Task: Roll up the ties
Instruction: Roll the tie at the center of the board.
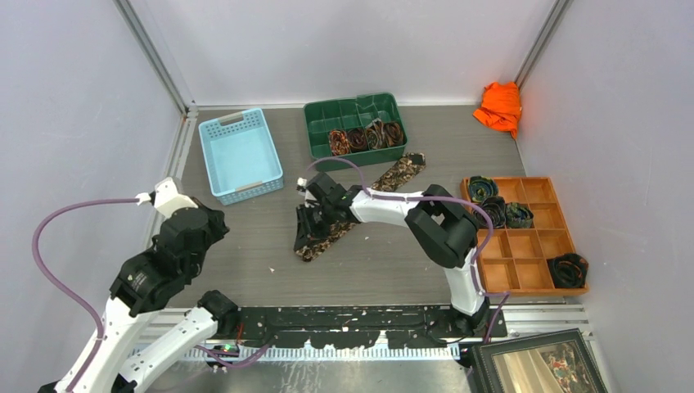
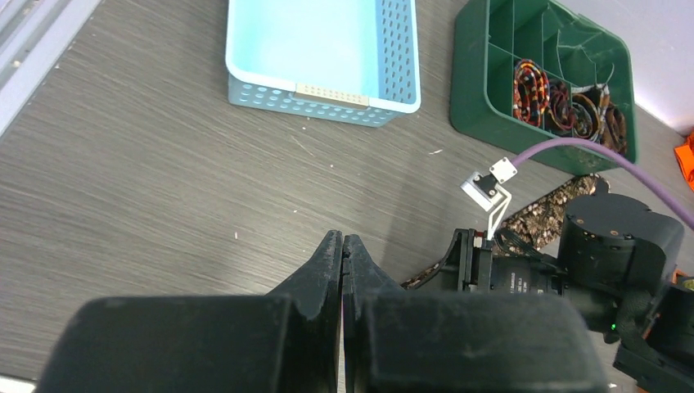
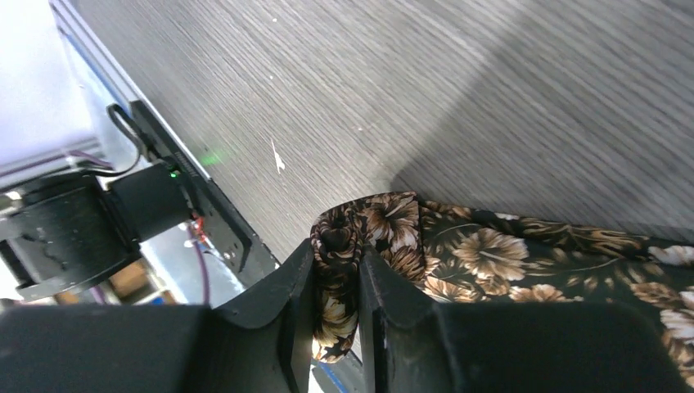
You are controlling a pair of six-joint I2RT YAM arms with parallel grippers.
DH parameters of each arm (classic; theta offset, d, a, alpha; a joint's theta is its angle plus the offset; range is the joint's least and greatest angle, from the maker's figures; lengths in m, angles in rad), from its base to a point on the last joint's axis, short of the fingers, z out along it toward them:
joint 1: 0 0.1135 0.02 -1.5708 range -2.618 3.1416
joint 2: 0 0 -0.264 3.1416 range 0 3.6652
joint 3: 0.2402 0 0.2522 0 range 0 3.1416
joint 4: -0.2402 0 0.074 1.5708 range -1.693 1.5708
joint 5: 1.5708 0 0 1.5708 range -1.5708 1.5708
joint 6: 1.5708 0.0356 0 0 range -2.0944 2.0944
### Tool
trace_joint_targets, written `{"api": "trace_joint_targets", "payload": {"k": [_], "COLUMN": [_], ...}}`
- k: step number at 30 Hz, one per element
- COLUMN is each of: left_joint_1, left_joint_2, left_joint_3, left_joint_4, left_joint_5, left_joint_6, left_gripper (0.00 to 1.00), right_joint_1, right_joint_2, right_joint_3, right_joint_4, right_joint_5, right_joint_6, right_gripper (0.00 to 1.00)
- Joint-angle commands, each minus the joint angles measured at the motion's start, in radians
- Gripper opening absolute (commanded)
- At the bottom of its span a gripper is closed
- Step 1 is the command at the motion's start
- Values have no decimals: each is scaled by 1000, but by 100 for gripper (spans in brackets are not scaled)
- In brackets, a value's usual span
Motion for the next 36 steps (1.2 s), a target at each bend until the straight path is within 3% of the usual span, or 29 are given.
{"api": "trace_joint_targets", "payload": {"k": [1,8,17,20,23,25,36], "left_joint_1": [-4,-4,-4,-3,-4,-4,-4], "left_joint_2": [35,80,132,146,153,158,242], "left_joint_3": [-14,-17,-53,-69,-81,-89,-195], "left_joint_4": [101,144,195,205,216,224,347], "left_joint_5": [41,73,119,130,136,137,176], "left_joint_6": [26,31,21,17,16,16,3], "left_gripper": [0,0,0,0,0,0,0], "right_joint_1": [-55,-116,-158,-159,-160,-159,-159], "right_joint_2": [-34,-32,-34,-37,-57,-77,-170], "right_joint_3": [-85,-179,-162,-141,-132,-127,-101], "right_joint_4": [234,388,152,85,68,55,-64], "right_joint_5": [-203,-267,-186,-160,-142,-124,-4], "right_joint_6": [163,231,36,-24,-52,-70,-141], "right_gripper": [28,28,32,38,54,58,55]}}
